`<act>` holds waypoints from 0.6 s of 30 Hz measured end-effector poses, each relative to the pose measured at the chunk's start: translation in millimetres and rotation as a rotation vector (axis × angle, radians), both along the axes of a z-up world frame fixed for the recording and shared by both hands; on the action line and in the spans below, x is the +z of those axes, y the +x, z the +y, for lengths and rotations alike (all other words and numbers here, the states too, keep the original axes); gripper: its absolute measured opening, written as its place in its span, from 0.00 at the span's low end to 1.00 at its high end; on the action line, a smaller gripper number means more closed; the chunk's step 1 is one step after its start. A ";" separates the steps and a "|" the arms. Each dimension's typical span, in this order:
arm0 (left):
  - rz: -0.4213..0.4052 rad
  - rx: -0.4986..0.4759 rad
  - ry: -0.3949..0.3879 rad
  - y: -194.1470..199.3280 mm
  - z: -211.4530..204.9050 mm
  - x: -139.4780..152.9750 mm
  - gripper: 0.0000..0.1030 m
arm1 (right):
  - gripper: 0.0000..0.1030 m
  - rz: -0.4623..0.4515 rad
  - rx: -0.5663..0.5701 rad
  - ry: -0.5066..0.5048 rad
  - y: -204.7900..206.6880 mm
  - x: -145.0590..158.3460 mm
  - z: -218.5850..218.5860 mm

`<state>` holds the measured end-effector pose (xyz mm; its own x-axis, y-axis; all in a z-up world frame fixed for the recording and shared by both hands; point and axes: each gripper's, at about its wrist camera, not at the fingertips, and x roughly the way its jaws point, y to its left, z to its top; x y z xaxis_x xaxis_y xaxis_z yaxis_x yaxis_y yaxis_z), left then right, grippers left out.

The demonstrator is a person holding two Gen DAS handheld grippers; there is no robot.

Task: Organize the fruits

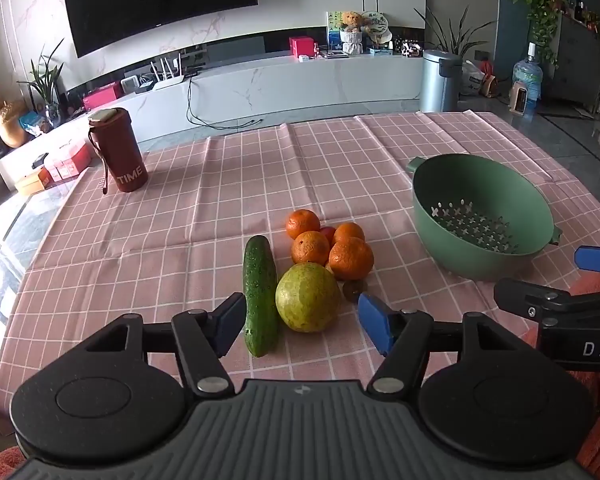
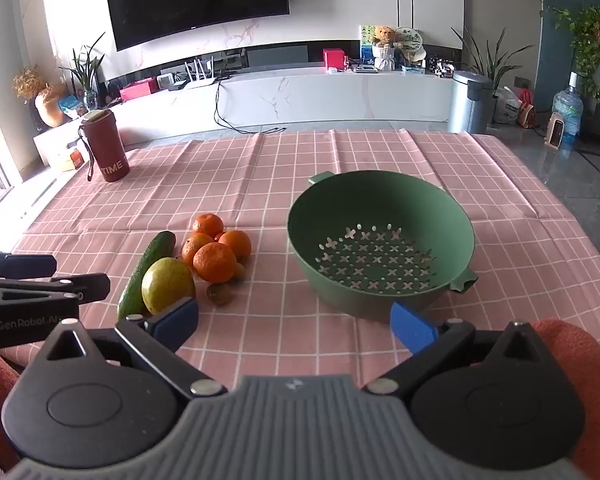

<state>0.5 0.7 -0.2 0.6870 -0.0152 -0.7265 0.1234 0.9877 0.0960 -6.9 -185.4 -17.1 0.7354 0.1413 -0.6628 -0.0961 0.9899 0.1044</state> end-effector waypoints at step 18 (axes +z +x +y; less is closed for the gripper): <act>-0.013 0.019 -0.031 -0.3 0.2 1.5 0.73 | 0.95 -0.023 0.005 0.015 -2.8 -2.4 -4.1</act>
<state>0.2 1.0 1.3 0.6970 -0.0242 -0.7166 0.1033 0.9924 0.0669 -9.6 -189.5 -19.5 0.7495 0.1546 -0.6437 -0.1033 0.9877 0.1169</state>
